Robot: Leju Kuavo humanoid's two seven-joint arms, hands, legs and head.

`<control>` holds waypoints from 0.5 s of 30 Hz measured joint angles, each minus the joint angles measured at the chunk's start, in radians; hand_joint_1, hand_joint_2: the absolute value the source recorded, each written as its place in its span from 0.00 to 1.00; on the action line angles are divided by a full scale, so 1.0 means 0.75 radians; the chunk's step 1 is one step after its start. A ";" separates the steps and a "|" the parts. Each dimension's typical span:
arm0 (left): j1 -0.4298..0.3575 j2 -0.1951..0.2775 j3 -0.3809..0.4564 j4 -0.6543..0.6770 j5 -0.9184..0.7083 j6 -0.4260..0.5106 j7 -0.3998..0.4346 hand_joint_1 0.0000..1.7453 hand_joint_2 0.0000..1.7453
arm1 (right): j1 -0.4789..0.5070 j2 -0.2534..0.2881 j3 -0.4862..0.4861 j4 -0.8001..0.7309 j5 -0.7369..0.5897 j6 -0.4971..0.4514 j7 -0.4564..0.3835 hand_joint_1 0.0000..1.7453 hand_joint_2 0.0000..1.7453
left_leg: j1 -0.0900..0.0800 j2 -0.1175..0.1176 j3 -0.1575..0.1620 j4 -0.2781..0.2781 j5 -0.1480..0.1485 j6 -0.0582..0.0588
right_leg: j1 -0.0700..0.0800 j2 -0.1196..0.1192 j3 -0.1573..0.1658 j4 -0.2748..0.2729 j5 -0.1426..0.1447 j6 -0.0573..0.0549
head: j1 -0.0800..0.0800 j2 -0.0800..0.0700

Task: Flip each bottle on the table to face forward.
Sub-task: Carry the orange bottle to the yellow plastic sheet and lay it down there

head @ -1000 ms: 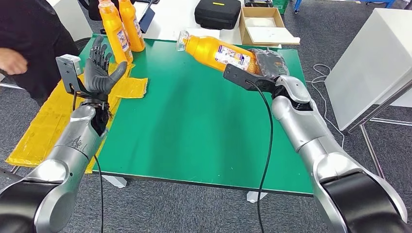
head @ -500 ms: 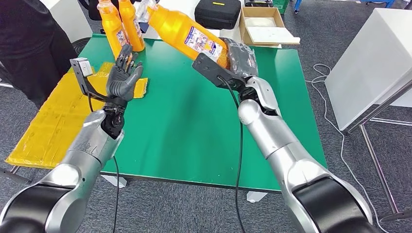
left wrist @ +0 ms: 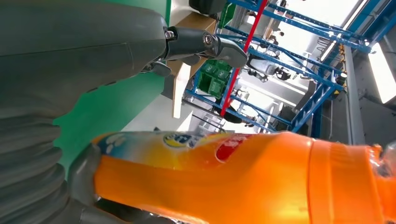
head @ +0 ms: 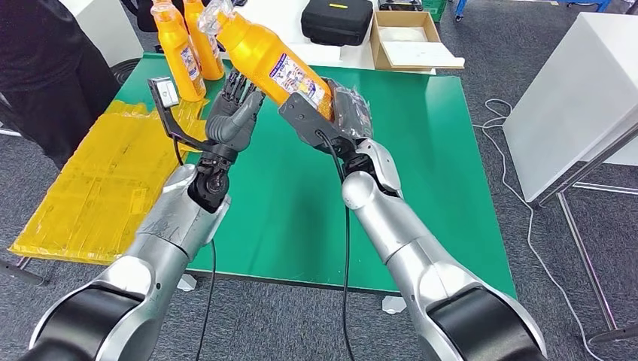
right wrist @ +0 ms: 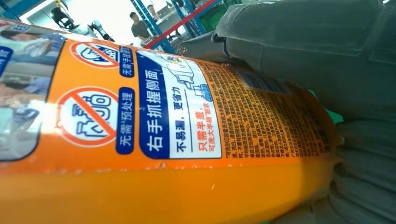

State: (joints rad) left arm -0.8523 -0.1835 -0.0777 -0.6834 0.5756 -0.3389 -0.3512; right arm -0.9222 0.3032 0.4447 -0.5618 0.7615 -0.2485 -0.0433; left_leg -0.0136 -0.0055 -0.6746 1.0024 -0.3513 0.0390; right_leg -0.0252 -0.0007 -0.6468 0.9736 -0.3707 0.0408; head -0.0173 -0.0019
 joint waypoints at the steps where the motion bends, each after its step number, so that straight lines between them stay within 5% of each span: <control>1: 0.000 -0.004 -0.007 -0.004 0.007 0.002 0.003 0.00 1.00 | 0.000 0.005 -0.001 0.007 0.003 0.000 0.001 1.00 1.00 | 0.000 0.000 0.000 0.000 0.000 0.000 | 0.000 0.000 0.000 0.000 0.000 0.000 | 0.000 0.000; 15: -0.007 -0.050 -0.110 -0.065 0.067 0.093 0.024 0.00 1.00 | 0.019 0.031 -0.055 0.098 0.038 0.049 0.036 1.00 1.00 | 0.000 0.000 0.000 0.000 0.000 0.000 | 0.000 0.000 -0.001 0.000 0.000 0.000 | 0.000 0.000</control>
State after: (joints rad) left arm -0.8579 -0.2211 -0.1602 -0.7324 0.6257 -0.2694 -0.3331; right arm -0.9082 0.3267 0.4036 -0.4883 0.7903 -0.2116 -0.0164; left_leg -0.0139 -0.0054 -0.6748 1.0024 -0.3514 0.0390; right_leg -0.0253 -0.0006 -0.6473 0.9735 -0.3707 0.0408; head -0.0171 -0.0019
